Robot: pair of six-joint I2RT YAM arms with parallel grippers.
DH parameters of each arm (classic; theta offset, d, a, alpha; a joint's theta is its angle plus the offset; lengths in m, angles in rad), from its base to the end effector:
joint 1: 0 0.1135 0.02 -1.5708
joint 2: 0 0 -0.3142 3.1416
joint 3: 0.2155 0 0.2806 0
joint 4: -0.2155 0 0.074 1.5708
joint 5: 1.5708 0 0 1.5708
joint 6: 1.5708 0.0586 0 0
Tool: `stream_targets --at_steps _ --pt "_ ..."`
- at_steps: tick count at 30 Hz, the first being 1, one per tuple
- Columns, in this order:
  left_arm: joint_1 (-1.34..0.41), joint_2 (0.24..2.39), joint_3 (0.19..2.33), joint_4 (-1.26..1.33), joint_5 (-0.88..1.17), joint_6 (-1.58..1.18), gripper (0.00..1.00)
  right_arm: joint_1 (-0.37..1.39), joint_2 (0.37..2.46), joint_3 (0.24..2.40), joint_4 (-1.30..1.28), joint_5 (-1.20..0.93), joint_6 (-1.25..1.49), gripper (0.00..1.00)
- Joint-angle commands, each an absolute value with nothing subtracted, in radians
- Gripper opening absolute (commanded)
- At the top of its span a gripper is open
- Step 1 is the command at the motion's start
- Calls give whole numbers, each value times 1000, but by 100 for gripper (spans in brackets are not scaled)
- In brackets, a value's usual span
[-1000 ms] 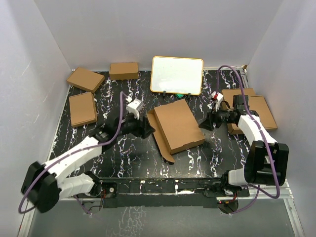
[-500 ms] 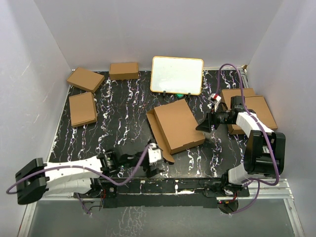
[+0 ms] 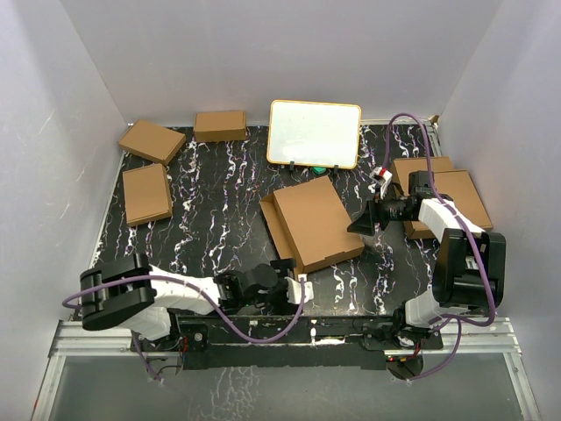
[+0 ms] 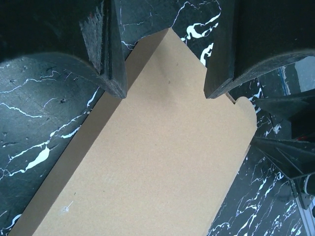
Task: Fold the paper box
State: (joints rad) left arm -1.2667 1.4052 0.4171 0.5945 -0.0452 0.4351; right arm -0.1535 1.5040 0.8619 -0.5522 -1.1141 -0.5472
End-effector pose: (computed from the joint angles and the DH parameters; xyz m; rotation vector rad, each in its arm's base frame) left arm 0.0898 -0.2774 0.1767 1.4821 1.3397 -0.4973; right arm 0.2958 0.0075 0.2180 -0.6811 2.0907 1.1346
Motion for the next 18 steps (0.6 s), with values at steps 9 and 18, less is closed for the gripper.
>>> stream_targets --at_steps 9,18 --pt "-1279 1499 487 701 -116 445 68 -161 1514 879 -523 -1169 -569 69" --pt "-1280 1512 482 721 -114 410 54 -160 1514 865 -487 -1155 -522 69"
